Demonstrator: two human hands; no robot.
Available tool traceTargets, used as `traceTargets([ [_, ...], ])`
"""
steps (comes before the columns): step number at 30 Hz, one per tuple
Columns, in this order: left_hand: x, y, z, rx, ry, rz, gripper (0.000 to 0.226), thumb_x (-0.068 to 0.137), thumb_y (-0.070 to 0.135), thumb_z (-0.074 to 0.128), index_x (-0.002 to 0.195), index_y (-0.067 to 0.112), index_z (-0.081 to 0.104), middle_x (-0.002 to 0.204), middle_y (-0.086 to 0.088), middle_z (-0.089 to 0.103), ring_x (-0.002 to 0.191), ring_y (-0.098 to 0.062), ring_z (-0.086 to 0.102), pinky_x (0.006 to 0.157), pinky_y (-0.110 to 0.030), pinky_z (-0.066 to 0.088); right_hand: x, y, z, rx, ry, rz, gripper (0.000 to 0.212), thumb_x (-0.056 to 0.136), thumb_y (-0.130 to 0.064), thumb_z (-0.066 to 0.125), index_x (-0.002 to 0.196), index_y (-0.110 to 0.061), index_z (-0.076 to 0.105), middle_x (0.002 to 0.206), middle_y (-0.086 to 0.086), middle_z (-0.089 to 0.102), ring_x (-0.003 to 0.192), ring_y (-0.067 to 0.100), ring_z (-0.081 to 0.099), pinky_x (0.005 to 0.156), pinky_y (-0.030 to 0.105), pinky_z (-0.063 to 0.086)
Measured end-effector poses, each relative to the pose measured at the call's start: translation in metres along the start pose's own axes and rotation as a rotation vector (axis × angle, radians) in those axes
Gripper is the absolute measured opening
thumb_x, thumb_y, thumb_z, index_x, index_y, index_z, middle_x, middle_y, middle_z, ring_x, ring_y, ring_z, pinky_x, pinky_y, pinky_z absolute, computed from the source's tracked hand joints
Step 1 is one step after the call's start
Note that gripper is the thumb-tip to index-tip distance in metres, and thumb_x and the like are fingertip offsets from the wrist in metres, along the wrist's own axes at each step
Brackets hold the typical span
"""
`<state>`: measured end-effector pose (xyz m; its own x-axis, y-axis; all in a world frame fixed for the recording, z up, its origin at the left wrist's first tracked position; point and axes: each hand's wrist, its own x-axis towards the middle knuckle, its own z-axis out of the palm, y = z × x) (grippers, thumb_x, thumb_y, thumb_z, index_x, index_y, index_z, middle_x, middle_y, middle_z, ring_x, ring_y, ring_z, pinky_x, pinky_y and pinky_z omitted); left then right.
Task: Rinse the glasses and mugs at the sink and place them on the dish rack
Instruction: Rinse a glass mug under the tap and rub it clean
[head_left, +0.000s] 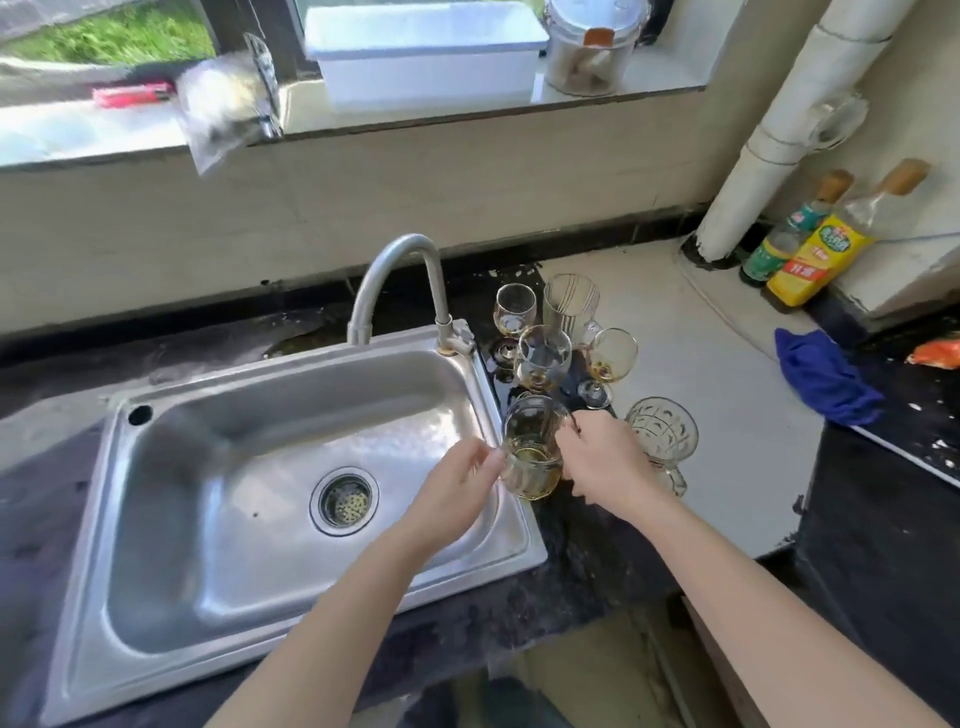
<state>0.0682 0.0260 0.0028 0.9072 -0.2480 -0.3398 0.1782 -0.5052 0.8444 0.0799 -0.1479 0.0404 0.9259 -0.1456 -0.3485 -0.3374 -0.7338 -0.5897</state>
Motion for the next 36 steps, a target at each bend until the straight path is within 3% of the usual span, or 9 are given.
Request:
traceTargets([
  [2, -0.005, -0.013, -0.027, -0.13, -0.018, -0.009, 0.033, 0.099, 0.041, 0.043, 0.097, 0.011, 0.057, 0.095, -0.003, 0.061, 0.092, -0.019, 0.056, 0.09, -0.034, 0.045, 0.002, -0.026, 0.007, 0.047, -0.065, -0.035, 0.032, 0.091, -0.018, 0.038, 0.079, 0.004, 0.057, 0.071, 0.018, 0.065, 0.055, 0.027, 0.06, 0.051, 0.043, 0.052],
  [4, -0.005, -0.031, -0.054, -0.216, -0.001, -0.046, 0.03, 0.098, 0.041, 0.047, 0.088, 0.015, 0.058, 0.08, 0.008, 0.059, 0.082, -0.014, 0.054, 0.092, -0.04, 0.047, 0.01, -0.051, 0.021, 0.071, -0.152, -0.04, 0.033, 0.092, -0.016, 0.037, 0.079, 0.007, 0.057, 0.067, 0.017, 0.061, 0.05, 0.022, 0.053, 0.044, 0.035, 0.047],
  [7, 0.002, -0.058, -0.084, -0.307, 0.051, -0.143, 0.028, 0.098, 0.04, 0.049, 0.08, 0.02, 0.057, 0.075, 0.009, 0.055, 0.077, -0.014, 0.05, 0.078, -0.033, 0.045, 0.035, -0.081, 0.053, 0.051, -0.23, -0.051, 0.036, 0.095, -0.021, 0.035, 0.083, 0.005, 0.056, 0.074, 0.018, 0.061, 0.058, 0.024, 0.053, 0.057, 0.04, 0.052],
  [9, 0.007, -0.074, -0.097, -0.366, 0.084, -0.199, 0.026, 0.099, 0.035, 0.049, 0.082, 0.017, 0.057, 0.08, 0.001, 0.059, 0.077, -0.016, 0.05, 0.074, -0.03, 0.042, 0.058, -0.095, 0.07, -0.061, -0.151, -0.096, 0.036, 0.096, -0.028, 0.033, 0.099, -0.001, 0.057, 0.087, 0.015, 0.062, 0.077, 0.028, 0.057, 0.07, 0.045, 0.051],
  [12, 0.014, -0.094, -0.111, -0.338, 0.159, -0.243, 0.027, 0.099, 0.034, 0.049, 0.077, 0.02, 0.056, 0.079, 0.001, 0.062, 0.075, -0.015, 0.052, 0.073, -0.033, 0.041, 0.094, -0.114, 0.085, -0.318, 0.003, -0.109, 0.037, 0.097, -0.021, 0.037, 0.132, -0.007, 0.04, 0.116, 0.014, 0.058, 0.104, 0.033, 0.057, 0.072, 0.036, 0.039],
  [16, 0.023, -0.103, -0.12, -0.349, 0.182, -0.246, 0.027, 0.099, 0.031, 0.049, 0.076, 0.018, 0.053, 0.076, -0.001, 0.056, 0.071, -0.015, 0.046, 0.069, -0.032, 0.035, 0.141, -0.12, 0.098, -0.633, 0.047, -0.001, 0.056, 0.094, -0.017, 0.053, 0.14, 0.002, 0.028, 0.137, 0.018, 0.043, 0.114, 0.034, 0.057, 0.078, 0.042, 0.051],
  [19, 0.03, -0.106, -0.122, -0.389, 0.19, -0.26, 0.026, 0.099, 0.032, 0.049, 0.078, 0.017, 0.055, 0.077, 0.0, 0.057, 0.071, -0.013, 0.047, 0.069, -0.031, 0.036, 0.159, -0.117, 0.107, -0.711, 0.064, -0.006, 0.041, 0.094, -0.009, 0.051, 0.132, 0.002, 0.039, 0.13, 0.017, 0.051, 0.112, 0.033, 0.059, 0.081, 0.04, 0.051],
  [23, 0.035, -0.105, -0.125, -0.386, 0.237, -0.254, 0.027, 0.098, 0.031, 0.049, 0.075, 0.018, 0.053, 0.065, 0.007, 0.049, 0.058, -0.008, 0.039, 0.059, -0.027, 0.031, 0.166, -0.117, 0.104, -0.882, 0.118, -0.105, 0.025, 0.092, -0.001, 0.05, 0.116, -0.004, 0.053, 0.11, 0.009, 0.066, 0.099, 0.027, 0.066, 0.065, 0.031, 0.042],
  [36, 0.032, -0.107, -0.123, -0.419, 0.262, -0.235, 0.029, 0.098, 0.024, 0.052, 0.07, 0.017, 0.052, 0.05, 0.017, 0.046, 0.045, 0.003, 0.036, 0.051, -0.02, 0.029, 0.166, -0.117, 0.106, -1.007, 0.064, -0.291, 0.034, 0.087, 0.008, 0.051, 0.115, -0.01, 0.058, 0.105, 0.007, 0.066, 0.093, 0.026, 0.065, 0.061, 0.031, 0.042],
])
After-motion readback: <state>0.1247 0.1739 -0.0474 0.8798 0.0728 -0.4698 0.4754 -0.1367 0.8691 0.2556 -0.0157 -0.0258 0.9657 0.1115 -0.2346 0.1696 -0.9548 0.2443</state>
